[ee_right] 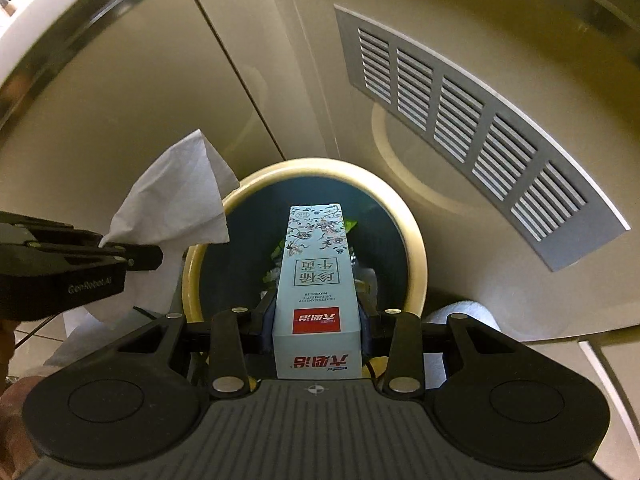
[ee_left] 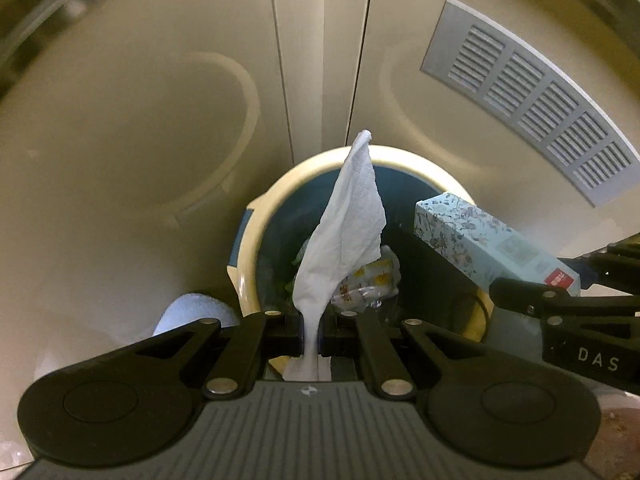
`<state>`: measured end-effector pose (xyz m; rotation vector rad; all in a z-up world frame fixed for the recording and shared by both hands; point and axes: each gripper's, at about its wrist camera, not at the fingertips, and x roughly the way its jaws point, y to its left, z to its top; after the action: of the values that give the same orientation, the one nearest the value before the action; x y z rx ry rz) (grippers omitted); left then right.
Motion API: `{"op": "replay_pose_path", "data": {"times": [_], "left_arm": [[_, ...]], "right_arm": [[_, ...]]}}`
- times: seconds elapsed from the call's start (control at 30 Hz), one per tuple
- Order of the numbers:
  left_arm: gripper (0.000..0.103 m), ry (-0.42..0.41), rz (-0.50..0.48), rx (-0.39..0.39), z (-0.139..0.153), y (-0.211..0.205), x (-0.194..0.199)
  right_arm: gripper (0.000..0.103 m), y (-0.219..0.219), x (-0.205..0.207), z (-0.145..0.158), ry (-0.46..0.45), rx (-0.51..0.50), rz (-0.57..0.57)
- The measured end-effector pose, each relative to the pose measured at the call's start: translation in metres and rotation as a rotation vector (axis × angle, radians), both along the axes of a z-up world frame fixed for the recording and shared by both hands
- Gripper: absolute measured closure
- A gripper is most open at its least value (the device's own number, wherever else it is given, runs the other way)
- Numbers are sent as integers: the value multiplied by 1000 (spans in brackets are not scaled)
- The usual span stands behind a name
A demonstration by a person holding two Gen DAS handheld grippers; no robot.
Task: Collect trash
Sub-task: 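Lower the tissue and box into the bin opening with both tools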
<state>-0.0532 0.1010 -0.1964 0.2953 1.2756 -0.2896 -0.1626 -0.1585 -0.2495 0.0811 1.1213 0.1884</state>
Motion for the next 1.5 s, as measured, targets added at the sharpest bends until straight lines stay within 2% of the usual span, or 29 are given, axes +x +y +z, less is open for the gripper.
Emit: {"op": "replay_pose_path", "data": {"times": [0.73,1.0,1.5], "left_arm": [[97,133,-2,85,-55,-11,19],[97,149,-7,104,-63,-13,22],[97,183,-16,131,-78,-19,29]], "right_arm": [[61,-1,31,-42,115,-49,-3],[61,-2,38,-53,138,-56,-2],[61,6,49,-56,168,-69,-2]]}}
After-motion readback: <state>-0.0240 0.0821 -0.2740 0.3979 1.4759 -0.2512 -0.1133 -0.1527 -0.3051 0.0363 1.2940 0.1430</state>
